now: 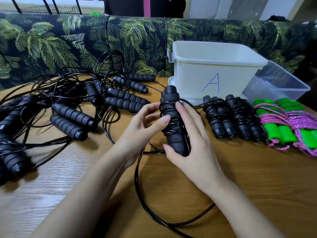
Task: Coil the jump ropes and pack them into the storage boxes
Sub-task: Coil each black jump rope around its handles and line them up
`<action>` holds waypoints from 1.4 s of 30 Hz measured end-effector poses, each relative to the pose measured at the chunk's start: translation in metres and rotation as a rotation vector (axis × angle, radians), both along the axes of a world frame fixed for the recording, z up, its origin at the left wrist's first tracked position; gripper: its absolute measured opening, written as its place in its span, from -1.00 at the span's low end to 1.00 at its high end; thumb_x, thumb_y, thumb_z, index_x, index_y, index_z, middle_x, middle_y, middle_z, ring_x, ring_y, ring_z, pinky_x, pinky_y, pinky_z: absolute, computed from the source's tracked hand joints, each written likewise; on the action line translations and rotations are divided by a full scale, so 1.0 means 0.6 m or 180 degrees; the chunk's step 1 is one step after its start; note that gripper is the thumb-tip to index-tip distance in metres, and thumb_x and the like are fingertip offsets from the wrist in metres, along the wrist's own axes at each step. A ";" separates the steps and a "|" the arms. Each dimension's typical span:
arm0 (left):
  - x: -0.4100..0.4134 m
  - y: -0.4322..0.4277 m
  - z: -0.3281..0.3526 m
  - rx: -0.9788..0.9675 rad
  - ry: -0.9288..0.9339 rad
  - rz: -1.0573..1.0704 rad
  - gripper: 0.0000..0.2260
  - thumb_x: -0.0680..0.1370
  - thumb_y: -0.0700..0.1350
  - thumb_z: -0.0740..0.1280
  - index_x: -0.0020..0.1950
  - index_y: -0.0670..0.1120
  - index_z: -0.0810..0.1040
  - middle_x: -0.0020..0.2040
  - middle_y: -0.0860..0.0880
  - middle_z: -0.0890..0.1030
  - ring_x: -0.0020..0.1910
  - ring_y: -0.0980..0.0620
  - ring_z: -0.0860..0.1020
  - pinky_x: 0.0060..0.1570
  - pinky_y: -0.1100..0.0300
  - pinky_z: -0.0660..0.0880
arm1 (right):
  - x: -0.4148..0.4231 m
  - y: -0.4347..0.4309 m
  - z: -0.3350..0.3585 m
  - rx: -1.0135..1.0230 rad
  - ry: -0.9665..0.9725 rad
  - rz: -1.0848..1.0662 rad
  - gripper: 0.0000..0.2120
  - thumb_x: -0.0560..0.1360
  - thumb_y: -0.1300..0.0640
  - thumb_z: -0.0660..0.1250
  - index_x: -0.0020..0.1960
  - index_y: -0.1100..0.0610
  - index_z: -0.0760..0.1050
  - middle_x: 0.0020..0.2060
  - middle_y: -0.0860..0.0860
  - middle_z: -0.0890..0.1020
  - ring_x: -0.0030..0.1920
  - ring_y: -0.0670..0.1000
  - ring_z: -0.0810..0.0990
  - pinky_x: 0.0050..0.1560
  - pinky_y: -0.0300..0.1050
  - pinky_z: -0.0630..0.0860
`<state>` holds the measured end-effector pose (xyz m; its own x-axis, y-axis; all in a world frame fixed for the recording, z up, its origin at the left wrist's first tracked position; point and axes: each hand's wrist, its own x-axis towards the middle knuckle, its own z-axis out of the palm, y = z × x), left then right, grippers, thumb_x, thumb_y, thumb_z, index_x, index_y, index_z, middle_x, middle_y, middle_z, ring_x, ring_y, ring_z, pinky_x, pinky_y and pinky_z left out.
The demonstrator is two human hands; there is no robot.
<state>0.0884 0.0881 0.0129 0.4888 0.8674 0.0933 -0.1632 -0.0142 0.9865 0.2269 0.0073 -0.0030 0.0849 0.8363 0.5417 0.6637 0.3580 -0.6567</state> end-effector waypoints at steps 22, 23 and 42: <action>0.001 -0.005 0.007 0.0808 -0.0081 0.0729 -0.55 0.30 -0.05 0.52 0.09 -0.10 0.44 -0.37 0.08 0.55 -0.35 0.18 0.54 -0.27 0.39 0.44 | 0.000 0.005 -0.011 -0.0003 -0.0334 -0.0244 -0.34 0.56 0.17 0.21 0.59 -0.11 0.06 0.58 -0.07 0.12 0.54 -0.21 0.05 0.40 -0.50 0.00; 0.002 -0.006 0.006 0.0874 -0.0038 0.0769 -0.54 0.29 -0.04 0.51 0.09 -0.12 0.43 -0.39 0.10 0.54 -0.37 0.21 0.51 -0.29 0.40 0.42 | -0.001 0.004 -0.013 0.0038 -0.0482 -0.0292 -0.34 0.56 0.20 0.20 0.59 -0.10 0.08 0.59 -0.02 0.09 0.54 -0.19 0.03 0.40 -0.50 -0.01; 0.002 0.001 -0.006 0.0863 0.0166 0.0363 -0.52 0.30 0.02 0.59 0.14 0.01 0.51 -0.18 -0.07 0.65 -0.16 -0.04 0.63 -0.04 0.06 0.59 | -0.002 0.005 -0.010 -0.0363 -0.1195 -0.1112 0.02 0.27 -0.34 0.33 0.60 -0.04 0.01 0.58 -0.08 0.13 0.45 0.10 0.28 0.20 0.03 0.50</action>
